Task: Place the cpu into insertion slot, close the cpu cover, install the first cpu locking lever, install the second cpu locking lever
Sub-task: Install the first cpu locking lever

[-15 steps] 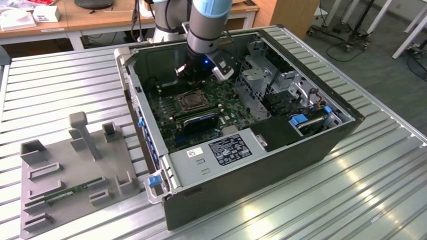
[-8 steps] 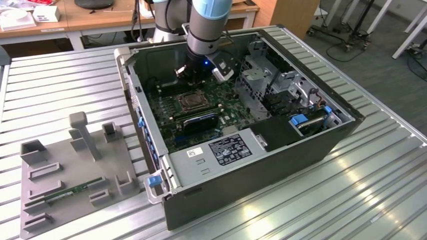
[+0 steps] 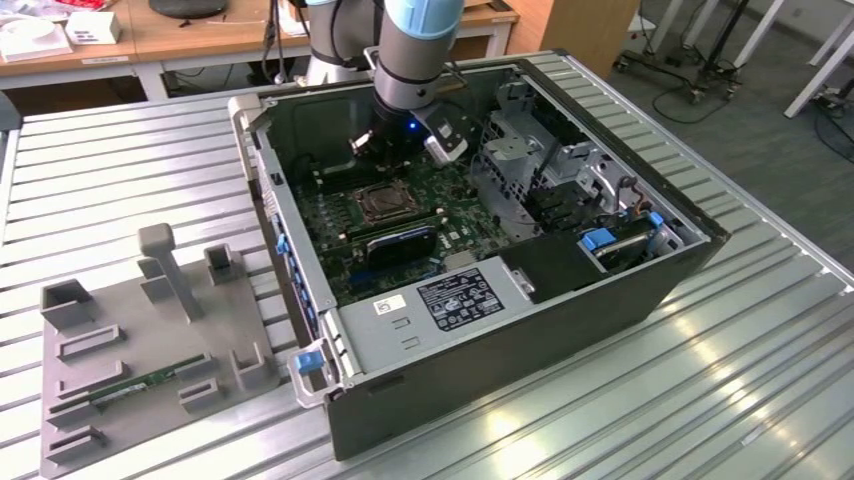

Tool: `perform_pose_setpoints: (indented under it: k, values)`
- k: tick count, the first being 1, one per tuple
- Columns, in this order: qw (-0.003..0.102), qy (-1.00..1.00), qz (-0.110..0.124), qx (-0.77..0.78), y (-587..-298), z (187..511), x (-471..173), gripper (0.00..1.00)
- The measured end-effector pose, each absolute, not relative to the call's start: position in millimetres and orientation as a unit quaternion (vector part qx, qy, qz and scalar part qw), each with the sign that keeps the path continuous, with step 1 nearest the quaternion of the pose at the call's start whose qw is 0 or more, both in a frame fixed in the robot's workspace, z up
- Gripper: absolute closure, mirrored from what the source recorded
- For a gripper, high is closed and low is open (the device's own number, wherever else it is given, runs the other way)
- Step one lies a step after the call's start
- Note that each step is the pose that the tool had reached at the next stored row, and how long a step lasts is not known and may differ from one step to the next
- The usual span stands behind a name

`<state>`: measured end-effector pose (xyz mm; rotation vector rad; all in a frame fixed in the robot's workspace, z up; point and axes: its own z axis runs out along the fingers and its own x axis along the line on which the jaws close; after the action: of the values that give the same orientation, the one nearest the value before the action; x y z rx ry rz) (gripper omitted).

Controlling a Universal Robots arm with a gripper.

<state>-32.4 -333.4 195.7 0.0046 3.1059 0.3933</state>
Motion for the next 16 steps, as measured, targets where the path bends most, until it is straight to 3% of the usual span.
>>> perform_pose_setpoints:
  k: [16]
  values:
    - [0.005,0.992,0.124,0.001,-333.0,200.7,-32.4,0.89]
